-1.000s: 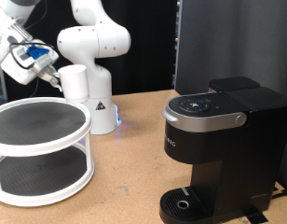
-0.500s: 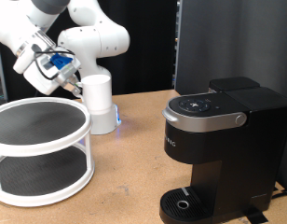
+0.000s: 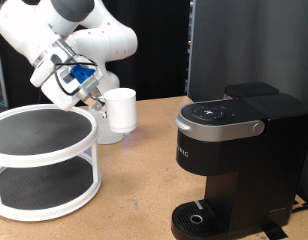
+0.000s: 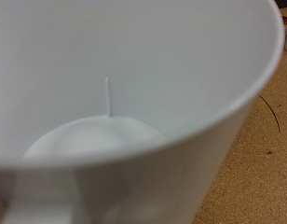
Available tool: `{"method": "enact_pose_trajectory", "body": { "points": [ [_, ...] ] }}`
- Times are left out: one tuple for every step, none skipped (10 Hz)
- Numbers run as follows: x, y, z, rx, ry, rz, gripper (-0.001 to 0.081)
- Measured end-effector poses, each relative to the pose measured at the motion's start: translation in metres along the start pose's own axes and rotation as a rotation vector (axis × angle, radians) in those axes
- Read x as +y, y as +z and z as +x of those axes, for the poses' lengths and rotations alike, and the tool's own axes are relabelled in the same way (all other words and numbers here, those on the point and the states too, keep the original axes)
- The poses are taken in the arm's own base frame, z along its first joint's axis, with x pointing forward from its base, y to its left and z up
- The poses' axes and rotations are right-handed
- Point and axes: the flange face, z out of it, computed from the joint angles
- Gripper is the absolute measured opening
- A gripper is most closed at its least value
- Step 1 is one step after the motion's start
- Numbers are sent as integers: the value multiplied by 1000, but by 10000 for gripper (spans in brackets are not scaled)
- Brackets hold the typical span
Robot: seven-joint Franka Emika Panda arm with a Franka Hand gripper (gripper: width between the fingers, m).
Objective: Make a cup of coffee with the keurig machine
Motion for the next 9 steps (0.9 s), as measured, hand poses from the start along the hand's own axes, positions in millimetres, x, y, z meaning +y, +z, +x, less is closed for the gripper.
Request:
{"method": "enact_pose_trajectory", "body": {
  "points": [
    [1,0,-1,2,2,0,71],
    [1,0,0,7,3,-9,71],
    [3,0,1,19,7,-29,71],
    [5,3,5,32,13,-53,71],
    [6,9,10,43,20,-74,71],
    [6,15,15,44,26,-83,71],
    [6,21,20,47,34,-87,71],
    [6,27,22,40,36,-84,71],
    [9,30,23,34,43,-84,71]
  ]
}}
